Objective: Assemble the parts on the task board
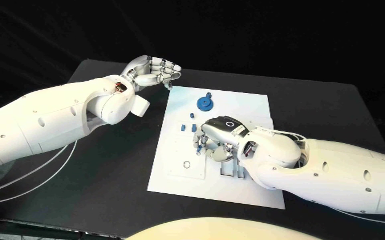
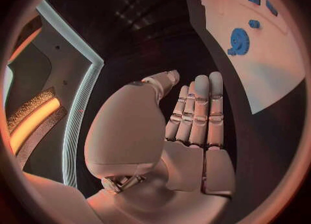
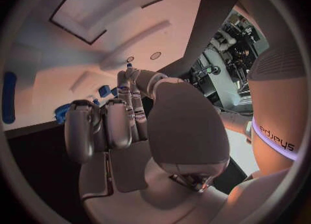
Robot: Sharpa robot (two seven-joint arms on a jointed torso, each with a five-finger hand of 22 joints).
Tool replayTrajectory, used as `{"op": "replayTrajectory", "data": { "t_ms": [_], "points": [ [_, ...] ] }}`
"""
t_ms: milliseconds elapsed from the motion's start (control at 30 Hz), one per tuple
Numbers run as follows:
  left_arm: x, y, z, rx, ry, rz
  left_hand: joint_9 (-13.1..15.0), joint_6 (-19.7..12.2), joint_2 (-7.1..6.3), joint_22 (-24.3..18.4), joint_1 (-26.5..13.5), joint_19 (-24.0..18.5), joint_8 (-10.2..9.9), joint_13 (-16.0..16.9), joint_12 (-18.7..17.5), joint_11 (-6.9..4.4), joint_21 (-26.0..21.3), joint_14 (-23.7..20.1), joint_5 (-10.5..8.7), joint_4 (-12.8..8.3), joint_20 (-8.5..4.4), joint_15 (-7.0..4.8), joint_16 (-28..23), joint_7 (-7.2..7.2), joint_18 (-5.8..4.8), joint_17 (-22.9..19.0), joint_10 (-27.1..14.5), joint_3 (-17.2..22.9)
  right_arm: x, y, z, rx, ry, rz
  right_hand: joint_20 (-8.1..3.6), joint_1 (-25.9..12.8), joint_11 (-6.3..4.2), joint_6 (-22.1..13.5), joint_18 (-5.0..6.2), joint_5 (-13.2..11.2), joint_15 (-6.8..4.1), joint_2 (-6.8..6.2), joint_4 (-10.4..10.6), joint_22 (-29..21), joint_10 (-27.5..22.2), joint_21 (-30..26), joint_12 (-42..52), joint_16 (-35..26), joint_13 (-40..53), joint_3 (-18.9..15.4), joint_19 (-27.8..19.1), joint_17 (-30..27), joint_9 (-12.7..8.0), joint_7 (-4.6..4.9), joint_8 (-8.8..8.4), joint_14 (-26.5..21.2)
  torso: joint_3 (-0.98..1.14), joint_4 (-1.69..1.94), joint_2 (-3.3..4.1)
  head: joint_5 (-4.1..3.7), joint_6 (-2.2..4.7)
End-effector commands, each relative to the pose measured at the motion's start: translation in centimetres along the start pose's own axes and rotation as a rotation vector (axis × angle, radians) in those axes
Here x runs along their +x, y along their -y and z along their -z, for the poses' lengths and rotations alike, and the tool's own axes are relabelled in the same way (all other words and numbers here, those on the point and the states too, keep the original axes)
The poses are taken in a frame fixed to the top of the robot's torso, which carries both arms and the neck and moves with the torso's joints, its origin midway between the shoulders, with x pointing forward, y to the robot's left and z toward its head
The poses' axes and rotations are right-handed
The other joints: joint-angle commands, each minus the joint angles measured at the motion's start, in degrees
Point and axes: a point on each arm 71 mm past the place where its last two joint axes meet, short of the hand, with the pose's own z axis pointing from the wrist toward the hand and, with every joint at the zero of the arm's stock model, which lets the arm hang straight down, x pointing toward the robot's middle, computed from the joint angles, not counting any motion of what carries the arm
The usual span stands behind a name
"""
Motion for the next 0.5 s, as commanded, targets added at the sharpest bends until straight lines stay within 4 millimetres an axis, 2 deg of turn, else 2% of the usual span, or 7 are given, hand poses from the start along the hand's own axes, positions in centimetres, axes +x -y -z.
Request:
{"op": "replayTrajectory", "data": {
  "t_ms": [33, 233, 500],
  "points": [
    [0.18, 0.14, -0.06, 0.01, -0.014, 0.003, 0.0, -0.2, 0.04, 0.0, 0.5, -0.2, -0.2, -0.1, 0.2, -0.11, -0.3, -0.4, 0.18, -0.4, 0.03, 0.02, 0.1, 1.4, 0.76, 0.0, -0.4, 0.1, 0.2, -0.12, 0.06, -0.004, -0.018, 0.022, -0.24, -0.2, -0.78, 0.0, -0.55, 0.4, -0.24, 0.29, -0.3, 9.0, 0.8, 0.0, 0.1, 0.3, 0.1, 0.0, 0.3, -0.1, 0.1, 0.17, 0.14, 2.5, -0.06, -0.03, 0.0, -0.12, 0.03],
    [0.17, 0.12, -0.07, 0.01, -0.018, 0.003, 0.0, -0.2, 0.04, 0.0, 0.5, -0.2, -0.2, -0.1, 0.2, -0.11, -0.3, -0.4, 0.17, -0.4, 0.04, 0.02, 0.1, 1.4, 0.76, 0.0, -0.4, 0.0, 0.28, -0.07, 0.14, 0.0, -0.021, 0.022, -0.23, -0.2, -0.76, 0.0, -0.54, 0.4, -0.23, 0.31, -0.4, 9.0, 0.8, 0.0, 0.1, 0.3, 0.1, 0.0, 0.3, -0.1, 0.1, 0.18, 0.13, 2.5, -0.01, 0.03, -0.04, -0.45, 0.17],
    [0.05, 0.06, -0.07, 0.007, -0.016, 0.002, 0.0, -0.2, 0.04, 0.0, 0.5, -0.2, -0.2, -0.1, 0.2, -0.11, -0.3, -0.4, 0.17, -0.4, 0.04, 0.02, 0.1, 1.4, 0.76, 0.0, -0.4, 0.0, 0.32, -0.24, 0.19, -0.005, -0.023, 0.02, -0.23, -0.2, -0.76, 0.0, -0.57, 0.4, -0.22, 0.32, -0.4, 9.1, 0.8, 0.1, 0.0, 0.3, 0.1, 0.0, 0.3, -0.1, 0.1, 0.19, 0.13, 2.5, 0.0, 0.0, 0.01, -0.4, 0.18]
  ]
}}
